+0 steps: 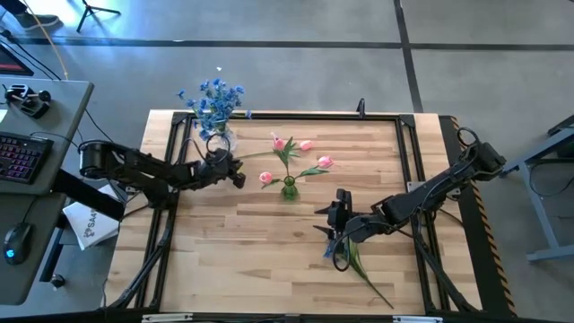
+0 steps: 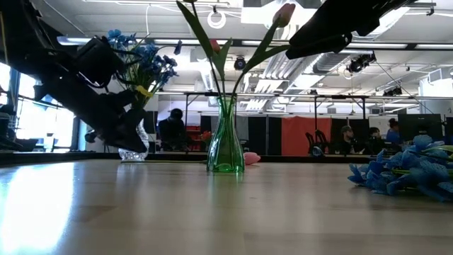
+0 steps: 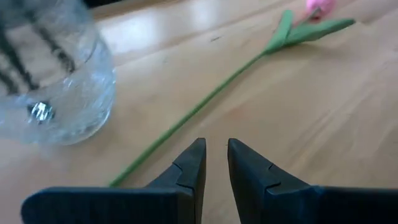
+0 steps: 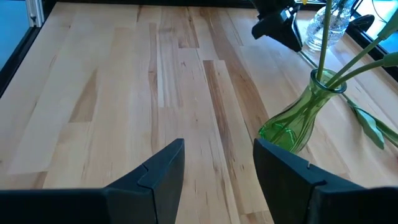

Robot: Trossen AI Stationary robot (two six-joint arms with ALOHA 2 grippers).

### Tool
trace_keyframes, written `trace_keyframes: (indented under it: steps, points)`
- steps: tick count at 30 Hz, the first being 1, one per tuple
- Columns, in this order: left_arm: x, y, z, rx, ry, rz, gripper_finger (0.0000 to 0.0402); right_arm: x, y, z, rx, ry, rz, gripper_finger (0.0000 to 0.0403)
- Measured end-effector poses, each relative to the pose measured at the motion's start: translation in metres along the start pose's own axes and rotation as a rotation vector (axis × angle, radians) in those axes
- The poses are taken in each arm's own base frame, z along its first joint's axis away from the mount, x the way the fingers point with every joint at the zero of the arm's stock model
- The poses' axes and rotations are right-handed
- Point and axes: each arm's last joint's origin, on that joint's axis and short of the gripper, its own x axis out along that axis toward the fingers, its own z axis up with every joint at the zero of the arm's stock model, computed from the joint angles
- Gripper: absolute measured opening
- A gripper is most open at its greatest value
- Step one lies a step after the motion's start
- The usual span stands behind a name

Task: Sort flowers into vase by color
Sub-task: Put the pink tulip into the green vase

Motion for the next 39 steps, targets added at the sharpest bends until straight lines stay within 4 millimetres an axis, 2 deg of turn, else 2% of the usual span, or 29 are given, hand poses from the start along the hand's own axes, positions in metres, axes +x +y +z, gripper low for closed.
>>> trace_keyframes:
  steps: [6, 11, 18, 24, 27, 30, 36, 39]
  points:
    - [0.006, -0.009, 0.010, 0.139, -0.039, -0.008, 0.0064, 0.000, 0.000, 0.000, 0.000, 0.000, 0.000, 0.0188]
    - [0.020, -0.018, 0.014, 0.224, -0.024, 0.019, 0.0089, 0.000, 0.000, 0.000, 0.000, -0.001, 0.000, 0.0188]
    - [0.044, -0.022, 0.013, 0.234, 0.029, 0.085, 0.0136, 0.000, 0.000, 0.000, 0.000, -0.001, 0.000, 0.0188]
    - [0.058, -0.021, 0.015, 0.204, 0.054, 0.097, 0.0152, 0.000, 0.000, 0.000, 0.000, -0.001, 0.000, 0.0188]
    - [0.061, -0.020, 0.016, 0.149, 0.080, 0.032, 0.0151, 0.000, 0.000, 0.000, 0.000, -0.001, 0.000, 0.0188]
    - [0.060, -0.023, 0.019, 0.056, 0.124, -0.113, 0.0146, 0.000, 0.000, 0.000, 0.001, -0.002, 0.001, 0.0188]
    - [0.045, -0.032, 0.025, -0.024, 0.236, -0.388, 0.0132, 0.000, 0.000, 0.000, 0.002, -0.004, 0.001, 0.0188]
    - [0.034, -0.039, 0.028, 0.039, 0.240, -0.459, 0.0128, 0.000, 0.000, 0.000, 0.003, -0.005, 0.002, 0.0188]
